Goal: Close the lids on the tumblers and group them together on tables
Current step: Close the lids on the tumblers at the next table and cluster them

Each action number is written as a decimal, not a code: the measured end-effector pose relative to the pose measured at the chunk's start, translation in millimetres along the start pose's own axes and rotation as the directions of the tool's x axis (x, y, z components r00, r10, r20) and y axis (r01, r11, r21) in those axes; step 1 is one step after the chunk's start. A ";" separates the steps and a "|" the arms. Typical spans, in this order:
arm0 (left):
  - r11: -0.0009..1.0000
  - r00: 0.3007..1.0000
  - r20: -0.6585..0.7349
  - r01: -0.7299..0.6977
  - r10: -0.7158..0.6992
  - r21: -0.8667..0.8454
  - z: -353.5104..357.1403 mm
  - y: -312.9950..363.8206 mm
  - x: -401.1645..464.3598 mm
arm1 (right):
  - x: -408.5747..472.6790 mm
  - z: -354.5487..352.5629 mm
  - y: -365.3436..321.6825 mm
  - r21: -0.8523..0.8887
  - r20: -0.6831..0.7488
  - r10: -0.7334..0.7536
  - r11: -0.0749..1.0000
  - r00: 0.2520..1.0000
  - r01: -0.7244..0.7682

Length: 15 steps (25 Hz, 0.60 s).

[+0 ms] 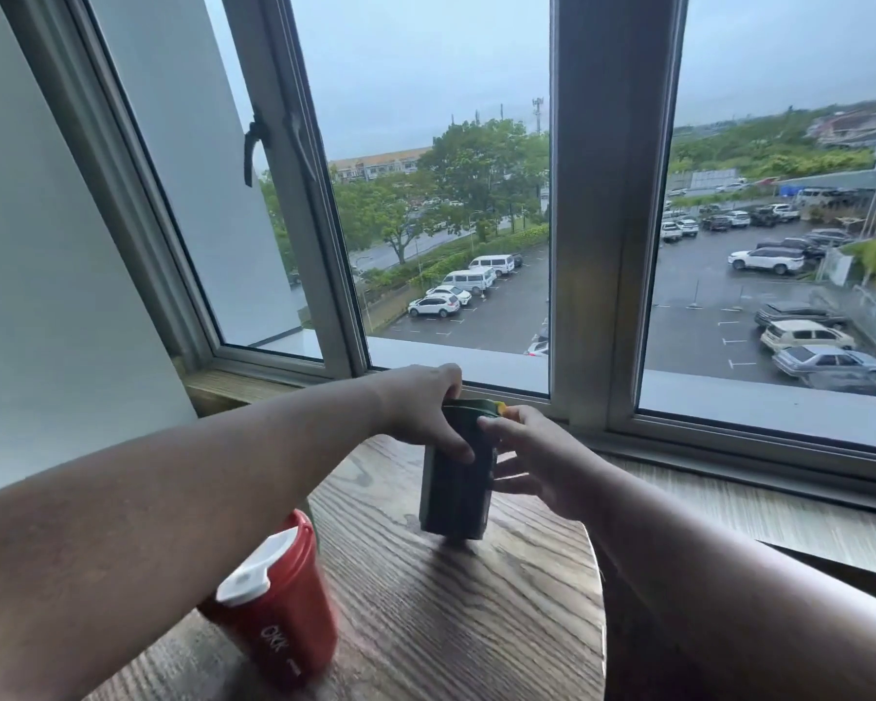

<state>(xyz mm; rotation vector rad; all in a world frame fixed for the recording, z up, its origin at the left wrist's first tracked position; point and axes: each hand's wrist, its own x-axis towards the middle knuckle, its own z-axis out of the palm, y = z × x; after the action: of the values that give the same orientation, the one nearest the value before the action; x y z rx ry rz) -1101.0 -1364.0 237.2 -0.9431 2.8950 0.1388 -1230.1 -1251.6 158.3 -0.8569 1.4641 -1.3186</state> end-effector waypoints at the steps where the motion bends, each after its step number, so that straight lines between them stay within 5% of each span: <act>1: 1.000 1.000 -0.007 -0.012 0.012 0.012 -1.6 -2.3 -9.1 | -2.1 2.6 -1.5 -0.030 0.007 -0.038 0.999 0.999 0.038; 9: 0.991 0.996 -0.014 -0.089 0.088 -0.096 -1.1 -38.3 -76.7 | -26.3 42.2 -7.4 -0.447 0.116 -0.248 0.852 0.962 0.274; 15: 0.993 0.998 -0.005 -0.062 0.062 -0.103 4.7 -56.4 -98.9 | -36.1 68.5 -14.1 -0.537 0.142 -0.305 0.776 0.942 0.332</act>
<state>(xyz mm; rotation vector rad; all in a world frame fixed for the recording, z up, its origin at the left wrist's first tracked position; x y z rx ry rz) -987.7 -1351.3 240.9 -0.8681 2.9449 0.2944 -1155.6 -1241.7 181.5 -1.5678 1.7518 -1.0977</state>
